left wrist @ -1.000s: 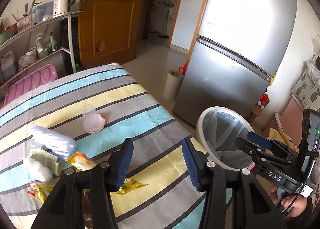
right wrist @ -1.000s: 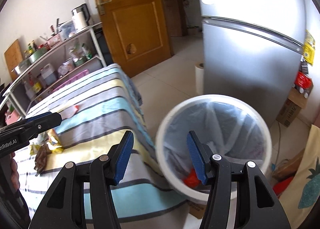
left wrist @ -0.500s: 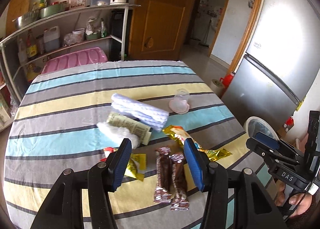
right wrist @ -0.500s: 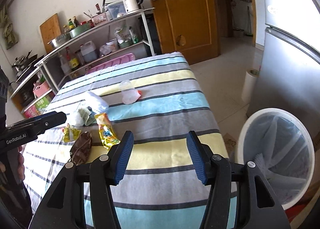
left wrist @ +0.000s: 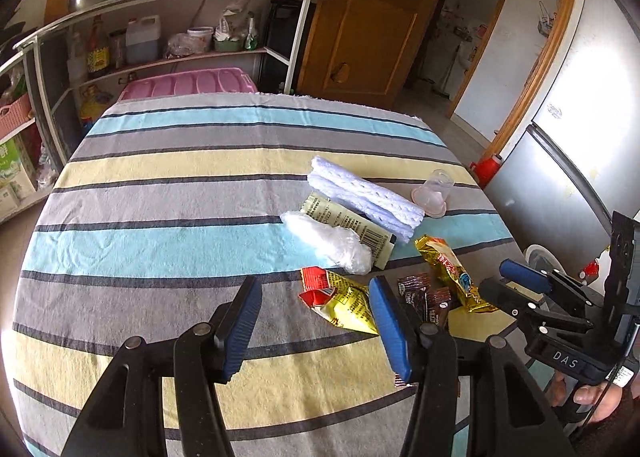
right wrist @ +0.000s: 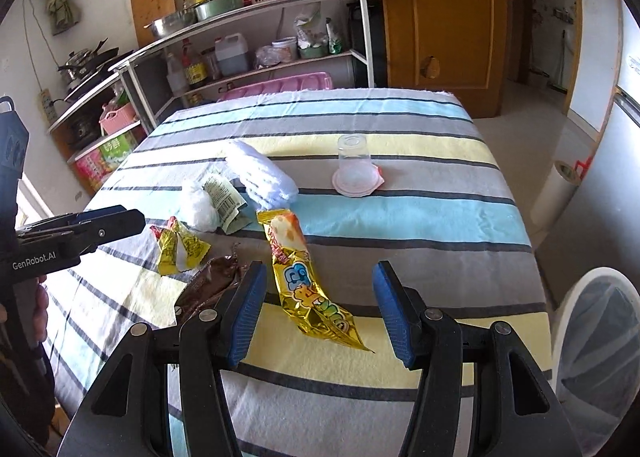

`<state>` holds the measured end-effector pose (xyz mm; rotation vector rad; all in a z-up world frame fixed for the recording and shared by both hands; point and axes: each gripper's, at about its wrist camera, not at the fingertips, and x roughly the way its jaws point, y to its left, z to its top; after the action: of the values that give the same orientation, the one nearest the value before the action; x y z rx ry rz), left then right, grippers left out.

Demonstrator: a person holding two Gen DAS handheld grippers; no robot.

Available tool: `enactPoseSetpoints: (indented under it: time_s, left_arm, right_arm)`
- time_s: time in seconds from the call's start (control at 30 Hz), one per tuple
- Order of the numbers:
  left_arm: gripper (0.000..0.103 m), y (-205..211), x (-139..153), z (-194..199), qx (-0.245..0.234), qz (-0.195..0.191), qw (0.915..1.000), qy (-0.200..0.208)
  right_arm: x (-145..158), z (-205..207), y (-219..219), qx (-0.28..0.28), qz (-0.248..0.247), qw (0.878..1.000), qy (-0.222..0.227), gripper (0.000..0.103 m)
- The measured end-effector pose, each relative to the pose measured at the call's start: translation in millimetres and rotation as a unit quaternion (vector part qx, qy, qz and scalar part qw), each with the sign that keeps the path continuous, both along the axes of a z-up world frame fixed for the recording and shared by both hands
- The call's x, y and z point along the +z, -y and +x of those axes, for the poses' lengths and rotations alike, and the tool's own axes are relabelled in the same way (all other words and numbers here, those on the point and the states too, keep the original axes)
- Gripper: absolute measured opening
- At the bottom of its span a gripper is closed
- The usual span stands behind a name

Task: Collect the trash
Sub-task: 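Return to the table and grasp the yellow snack wrapper with the right gripper, then carry the yellow wrapper toward the wastebasket with the right gripper while the left approaches the red-yellow chip bag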

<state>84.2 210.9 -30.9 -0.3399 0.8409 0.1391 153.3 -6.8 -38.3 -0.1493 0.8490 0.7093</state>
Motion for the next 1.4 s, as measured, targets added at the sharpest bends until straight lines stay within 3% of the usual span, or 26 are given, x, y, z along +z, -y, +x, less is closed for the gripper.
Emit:
enactPoseSetpoints:
  time_s: [0.37,0.7,0.87,1.4]
  left_arm:
    - [0.062,5,-23,19,-0.012,-0.009,0.9995,-0.028]
    - [0.062,11,-31,26,-0.014,-0.003,0.9994,-0.03]
    - [0.048,12,-31,26,-0.008,0.014,0.9994,-0.03]
    - [0.042,13,-15,14,0.0,0.031,0.9995,-0.006]
  right_arm:
    - [-18,6,-9,-0.001,-0.026,0.999,-0.018,0.056]
    - [-21,6,-16,0.009,-0.031,0.999,-0.017,0.032]
    - [-21,7,-13,0.005,-0.028,0.999,-0.017,0.028]
    - [-15,3,-7,-0.003,-0.006,1.0,-0.013,0.018]
